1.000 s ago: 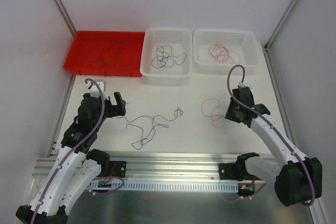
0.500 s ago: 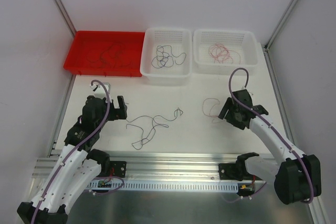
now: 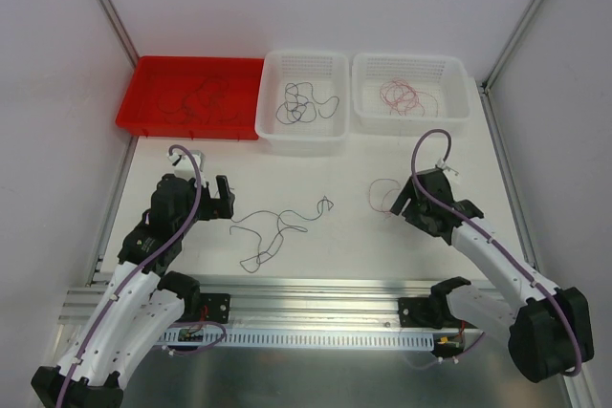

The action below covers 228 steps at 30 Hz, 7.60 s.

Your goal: Untangle the cables

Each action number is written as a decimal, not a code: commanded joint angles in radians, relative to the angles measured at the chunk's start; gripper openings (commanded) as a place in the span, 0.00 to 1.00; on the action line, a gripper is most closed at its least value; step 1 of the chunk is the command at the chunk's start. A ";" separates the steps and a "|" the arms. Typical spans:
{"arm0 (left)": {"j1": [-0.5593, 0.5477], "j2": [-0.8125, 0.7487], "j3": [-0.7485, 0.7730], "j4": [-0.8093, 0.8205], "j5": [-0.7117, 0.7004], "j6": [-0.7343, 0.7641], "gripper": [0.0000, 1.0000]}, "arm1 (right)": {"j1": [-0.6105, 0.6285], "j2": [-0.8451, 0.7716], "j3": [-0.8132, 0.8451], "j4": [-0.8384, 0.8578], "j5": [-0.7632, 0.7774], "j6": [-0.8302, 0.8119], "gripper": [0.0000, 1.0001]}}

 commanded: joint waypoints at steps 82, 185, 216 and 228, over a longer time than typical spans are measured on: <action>0.012 0.090 -0.009 0.037 0.085 0.020 0.99 | -0.149 0.878 1.450 0.363 0.119 -0.891 0.02; -0.202 0.183 -0.121 0.503 0.414 -0.244 0.99 | 0.561 0.128 0.911 -0.188 -0.040 -0.649 0.01; -0.746 0.990 -0.189 1.864 -0.085 0.146 0.89 | 0.563 0.053 0.898 -0.055 -0.083 -0.295 0.01; -0.746 1.082 -0.119 1.918 -0.108 0.084 0.31 | 0.564 0.026 0.861 -0.027 -0.085 -0.262 0.01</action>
